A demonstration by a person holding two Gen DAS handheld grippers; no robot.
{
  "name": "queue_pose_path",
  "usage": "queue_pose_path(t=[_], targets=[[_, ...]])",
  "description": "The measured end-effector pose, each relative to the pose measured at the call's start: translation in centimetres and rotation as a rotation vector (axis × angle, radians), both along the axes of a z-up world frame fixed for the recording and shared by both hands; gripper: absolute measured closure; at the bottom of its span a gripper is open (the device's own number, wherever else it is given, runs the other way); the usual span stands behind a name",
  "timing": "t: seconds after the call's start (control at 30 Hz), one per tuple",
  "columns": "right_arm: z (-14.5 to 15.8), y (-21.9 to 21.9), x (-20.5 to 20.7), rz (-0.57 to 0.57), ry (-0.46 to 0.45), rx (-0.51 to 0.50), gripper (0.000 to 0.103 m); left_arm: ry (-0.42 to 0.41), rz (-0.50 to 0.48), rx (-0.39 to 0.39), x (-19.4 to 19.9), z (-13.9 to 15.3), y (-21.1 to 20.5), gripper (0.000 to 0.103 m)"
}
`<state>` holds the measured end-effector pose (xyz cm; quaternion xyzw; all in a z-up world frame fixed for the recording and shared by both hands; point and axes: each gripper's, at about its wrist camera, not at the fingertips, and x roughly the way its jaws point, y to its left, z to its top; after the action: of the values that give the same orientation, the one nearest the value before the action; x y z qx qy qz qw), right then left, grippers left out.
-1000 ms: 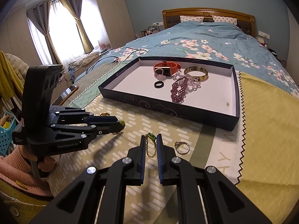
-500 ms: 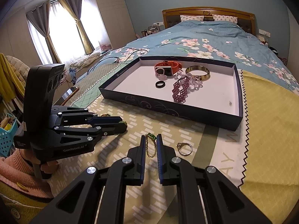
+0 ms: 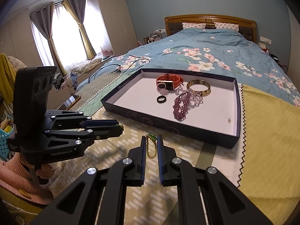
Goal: Organize jewelry
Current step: 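Carry the green ring with the left gripper while the right carries the gold ring to the tray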
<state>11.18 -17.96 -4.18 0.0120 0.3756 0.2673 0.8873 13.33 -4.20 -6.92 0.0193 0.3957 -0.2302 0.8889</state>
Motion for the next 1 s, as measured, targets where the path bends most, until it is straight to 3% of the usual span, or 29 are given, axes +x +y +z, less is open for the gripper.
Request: queue_pose_path(t=[0.4,1.0], targets=[[1.0,0.0,1.4,-0.008,-0.035,0.008,0.093,-0.061,0.018,-0.022,0.3,2.4,0.2,0.087],[1.7,-0.3,3.5,-0.026,-0.061,0.012,0.093,-0.087,0.039,-0.014,2.1,3.2,-0.3,0.087]])
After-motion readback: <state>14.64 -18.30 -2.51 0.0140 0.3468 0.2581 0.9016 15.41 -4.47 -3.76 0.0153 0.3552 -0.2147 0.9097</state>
